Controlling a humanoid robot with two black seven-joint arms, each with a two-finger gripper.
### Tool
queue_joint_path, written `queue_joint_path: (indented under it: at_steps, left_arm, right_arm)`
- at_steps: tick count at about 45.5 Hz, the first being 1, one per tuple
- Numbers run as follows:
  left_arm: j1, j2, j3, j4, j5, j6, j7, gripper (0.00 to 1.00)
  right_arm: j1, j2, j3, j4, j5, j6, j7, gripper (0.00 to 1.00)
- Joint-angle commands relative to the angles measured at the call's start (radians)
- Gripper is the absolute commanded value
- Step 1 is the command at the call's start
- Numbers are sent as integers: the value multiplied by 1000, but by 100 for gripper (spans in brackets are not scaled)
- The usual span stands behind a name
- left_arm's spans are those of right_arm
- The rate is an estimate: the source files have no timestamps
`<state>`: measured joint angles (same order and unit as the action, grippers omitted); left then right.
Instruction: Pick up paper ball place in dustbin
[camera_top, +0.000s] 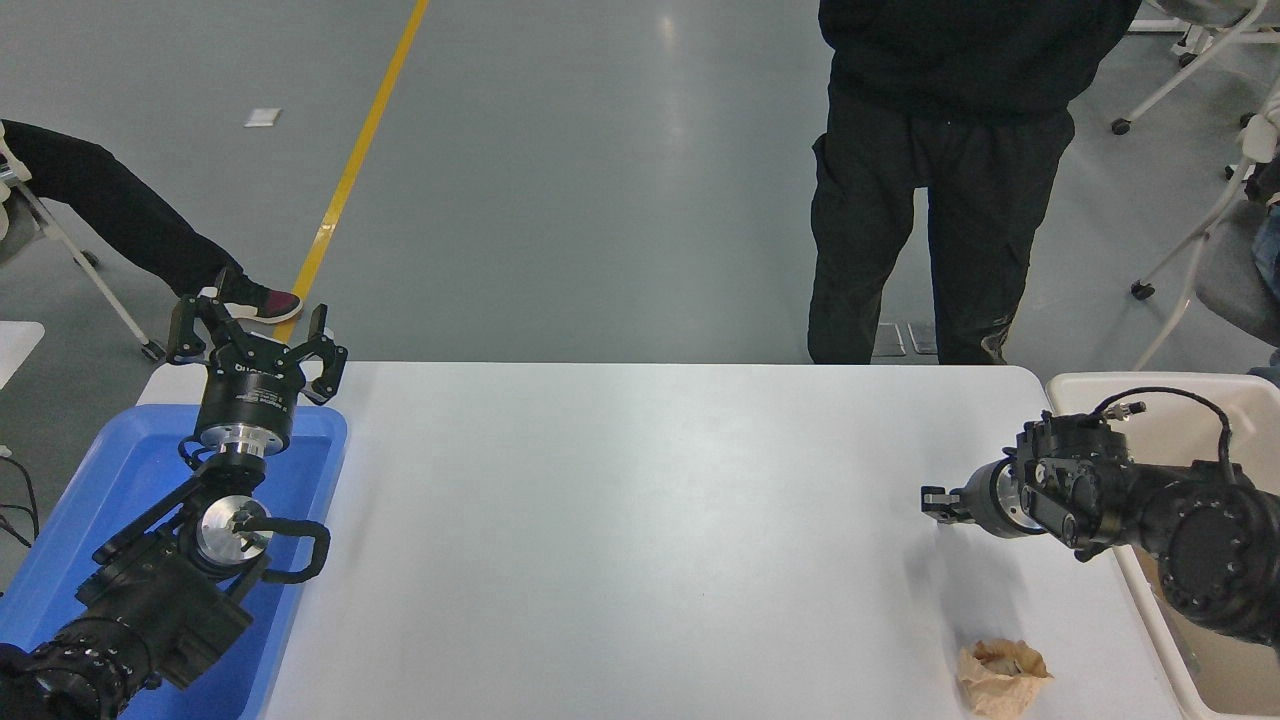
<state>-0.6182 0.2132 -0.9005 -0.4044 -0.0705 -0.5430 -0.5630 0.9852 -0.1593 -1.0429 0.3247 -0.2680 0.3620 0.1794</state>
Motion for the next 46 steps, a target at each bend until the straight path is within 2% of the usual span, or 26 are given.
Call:
queue_joint_path:
  at_steps: [1,46]
  left_arm:
    - [0,0,0,1,0,0,0,99]
    - [0,0,0,1,0,0,0,99]
  right_arm:
    - [1,0,0,1,10,0,0,0]
    - [19,6,7,7,24,3,2,0]
